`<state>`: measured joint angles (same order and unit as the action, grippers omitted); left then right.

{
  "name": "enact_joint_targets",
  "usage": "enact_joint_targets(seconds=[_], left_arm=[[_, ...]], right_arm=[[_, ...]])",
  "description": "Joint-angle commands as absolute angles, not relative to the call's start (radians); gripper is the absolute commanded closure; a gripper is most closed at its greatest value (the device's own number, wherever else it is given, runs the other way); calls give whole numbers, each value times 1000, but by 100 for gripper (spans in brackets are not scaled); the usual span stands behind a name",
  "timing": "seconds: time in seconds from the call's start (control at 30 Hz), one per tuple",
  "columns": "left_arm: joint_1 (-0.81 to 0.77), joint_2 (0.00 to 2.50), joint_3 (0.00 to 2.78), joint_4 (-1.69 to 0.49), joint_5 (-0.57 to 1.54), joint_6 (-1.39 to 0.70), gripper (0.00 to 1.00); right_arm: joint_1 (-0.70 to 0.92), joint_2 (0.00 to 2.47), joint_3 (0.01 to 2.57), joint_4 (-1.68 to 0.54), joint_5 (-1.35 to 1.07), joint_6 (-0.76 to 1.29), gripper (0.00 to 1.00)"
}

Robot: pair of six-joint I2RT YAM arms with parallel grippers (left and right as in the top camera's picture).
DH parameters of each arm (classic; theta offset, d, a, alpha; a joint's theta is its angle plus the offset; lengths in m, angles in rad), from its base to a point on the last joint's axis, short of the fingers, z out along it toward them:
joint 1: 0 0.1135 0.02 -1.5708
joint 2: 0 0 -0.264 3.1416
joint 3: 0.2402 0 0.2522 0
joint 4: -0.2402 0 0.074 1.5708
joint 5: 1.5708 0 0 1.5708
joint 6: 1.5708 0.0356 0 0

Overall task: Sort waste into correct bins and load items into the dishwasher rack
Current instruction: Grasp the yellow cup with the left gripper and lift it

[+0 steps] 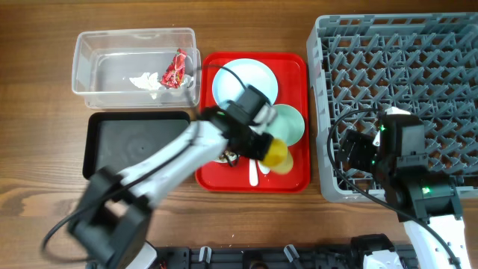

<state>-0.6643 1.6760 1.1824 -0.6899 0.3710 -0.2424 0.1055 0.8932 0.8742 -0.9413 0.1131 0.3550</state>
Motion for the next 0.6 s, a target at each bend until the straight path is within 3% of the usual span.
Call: enact_joint_targets(seconds=[0.0,0.17,0.23,0.4,0.57], left_arm=[[-508,1520,1190,-632,560,-272,96],[-305,1563,1190,-448,951,-463,96],[-268,1606,1190,-385,1143,-498,96],[-248,1693,1190,-377,1327,-509,96],[-269,1701,1190,-374,1339,-510,96]], right_arm=[[100,925,900,-889,-36,345,3],[101,1036,892,-731,-752,68,0],[101,1092,892,-695,-912,6,0],[101,1223,892,-559,-1171,-60,0],[101,1313,892,-398,-1222,-5,0]])
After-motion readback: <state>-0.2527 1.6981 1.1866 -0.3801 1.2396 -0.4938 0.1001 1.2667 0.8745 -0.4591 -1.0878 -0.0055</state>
